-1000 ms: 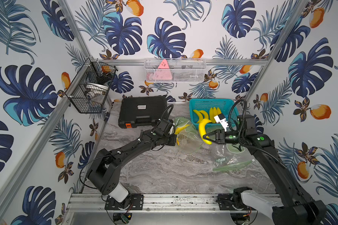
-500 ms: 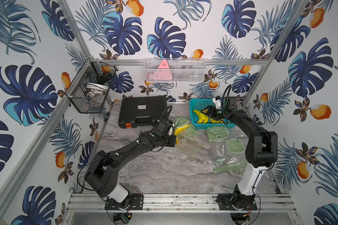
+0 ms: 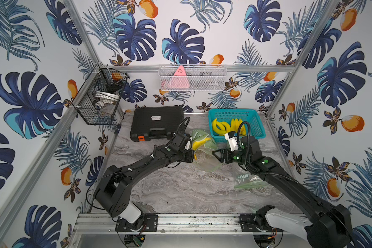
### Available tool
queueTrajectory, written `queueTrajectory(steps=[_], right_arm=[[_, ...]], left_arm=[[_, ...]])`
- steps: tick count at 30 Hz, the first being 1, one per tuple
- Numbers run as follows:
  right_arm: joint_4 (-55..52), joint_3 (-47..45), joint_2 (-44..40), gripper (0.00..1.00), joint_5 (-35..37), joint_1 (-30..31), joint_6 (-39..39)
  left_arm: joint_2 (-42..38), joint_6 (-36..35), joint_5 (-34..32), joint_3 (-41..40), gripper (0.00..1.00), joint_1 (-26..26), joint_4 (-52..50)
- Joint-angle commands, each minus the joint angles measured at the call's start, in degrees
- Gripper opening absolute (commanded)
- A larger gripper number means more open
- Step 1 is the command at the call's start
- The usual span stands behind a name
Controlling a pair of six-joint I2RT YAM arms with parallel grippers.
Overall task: Open the zip-top bag and take out the banana
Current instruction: Place the banana in the basket, then pick up the banana from the zipper food storage bag.
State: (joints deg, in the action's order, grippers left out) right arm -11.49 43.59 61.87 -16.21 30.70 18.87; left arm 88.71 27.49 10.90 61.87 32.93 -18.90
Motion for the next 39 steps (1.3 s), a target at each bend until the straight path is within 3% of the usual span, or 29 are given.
queueTrajectory(steps=[1, 7, 13, 24, 32, 39], right_arm=[[6.4, -4.3, -2.0, 0.64, 9.8, 7.3, 5.9], [9.0, -2.1, 8.5, 0.63, 14.4, 15.2, 7.6], [14.3, 1.1, 18.7, 0.66, 20.0, 15.2, 11.2], [20.3, 7.1, 34.8, 0.69, 22.5, 13.7, 12.6], [29.9, 10.8, 43.6, 0.75, 24.0, 13.6, 9.1], [33.7, 15.9, 51.1, 0.74, 22.6, 13.7, 6.8]], left_arm=[[-0.1, 1.3, 0.6, 0.4, 0.00, -0.1, 1.4], [0.1, 2.1, 1.4, 0.6, 0.00, 0.0, 1.5], [-1.8, 2.1, 1.4, -1.1, 0.00, 0.0, 1.2], [-3.7, 5.1, 3.2, -3.7, 0.00, 0.9, 4.0], [-3.7, 8.3, 3.9, -5.1, 0.00, 3.1, 6.8], [-3.1, 10.3, 5.1, -5.7, 0.00, 3.7, 9.3]])
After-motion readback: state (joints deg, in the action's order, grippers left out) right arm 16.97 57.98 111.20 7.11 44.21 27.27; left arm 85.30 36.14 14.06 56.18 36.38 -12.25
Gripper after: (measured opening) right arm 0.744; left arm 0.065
